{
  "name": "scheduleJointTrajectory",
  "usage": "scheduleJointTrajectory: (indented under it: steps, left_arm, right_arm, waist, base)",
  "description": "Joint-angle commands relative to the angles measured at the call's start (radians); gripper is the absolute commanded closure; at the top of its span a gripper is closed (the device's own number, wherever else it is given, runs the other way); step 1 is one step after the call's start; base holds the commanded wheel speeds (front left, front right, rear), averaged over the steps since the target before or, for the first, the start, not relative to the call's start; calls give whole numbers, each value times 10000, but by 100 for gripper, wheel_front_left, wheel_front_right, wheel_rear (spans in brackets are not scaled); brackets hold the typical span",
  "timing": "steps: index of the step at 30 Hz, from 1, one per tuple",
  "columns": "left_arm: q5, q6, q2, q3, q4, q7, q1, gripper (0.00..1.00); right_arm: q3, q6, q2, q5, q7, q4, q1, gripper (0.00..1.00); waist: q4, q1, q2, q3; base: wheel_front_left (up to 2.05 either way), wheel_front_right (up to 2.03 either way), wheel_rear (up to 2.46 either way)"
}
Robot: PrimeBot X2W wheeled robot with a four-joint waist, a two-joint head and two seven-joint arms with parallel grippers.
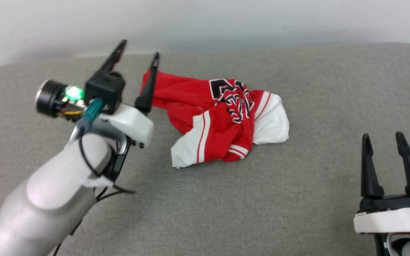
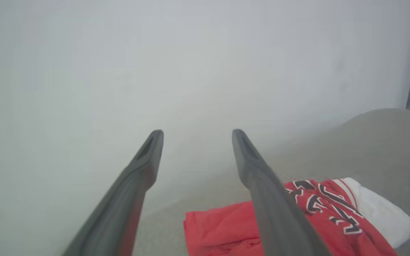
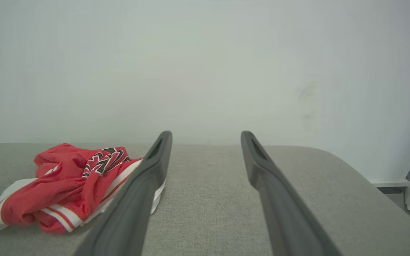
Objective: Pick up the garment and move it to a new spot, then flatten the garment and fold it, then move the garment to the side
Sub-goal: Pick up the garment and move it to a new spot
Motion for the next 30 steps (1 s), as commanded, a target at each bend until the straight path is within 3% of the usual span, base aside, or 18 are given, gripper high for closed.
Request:
scheduleJointTrajectory:
  steps: [1,5,8,12,18,26,30]
  left_arm:
    - [197,174,-3,180,-187,-65,245,0]
    - [1280,1263,106,1742,-1332,-50,2124,0]
    - [1937,1658,-44,2685,-1964,-52,3484,0]
    - [2647,1801,-439,3907,-2498,-54,5091,0]
    - [3554,1417,-1357,5185,-2758,-55,6827,0]
    - [4766,234,-2725,6549,-2787,-56,8259,0]
    - [5180,-324,-3146,6849,-2589,-56,8631,0]
  right_arm:
    - [1,-3,22,-54,-21,-51,123,0]
    - [-33,-3,22,-78,-21,-51,192,0]
    - [-36,-3,22,-77,-21,-52,331,0]
    - [-2,-3,22,-15,-21,-12,413,0]
    - [102,-3,22,136,-21,97,599,0]
    - [342,-3,21,375,-21,240,930,0]
    - [395,-3,21,429,-21,306,1087,0]
  waist:
    - [167,0,0,-164]
    - [318,0,0,-340]
    - [433,0,0,-484]
    - [540,0,0,-645]
    - [612,0,0,-886]
    - [591,0,0,-1136]
    - [587,0,0,-1233]
  base:
    - [0,0,0]
    - [0,0,0]
    - [0,0,0]
    - [0,0,0]
    - [0,0,0]
    - [0,0,0]
    - [0,0,0]
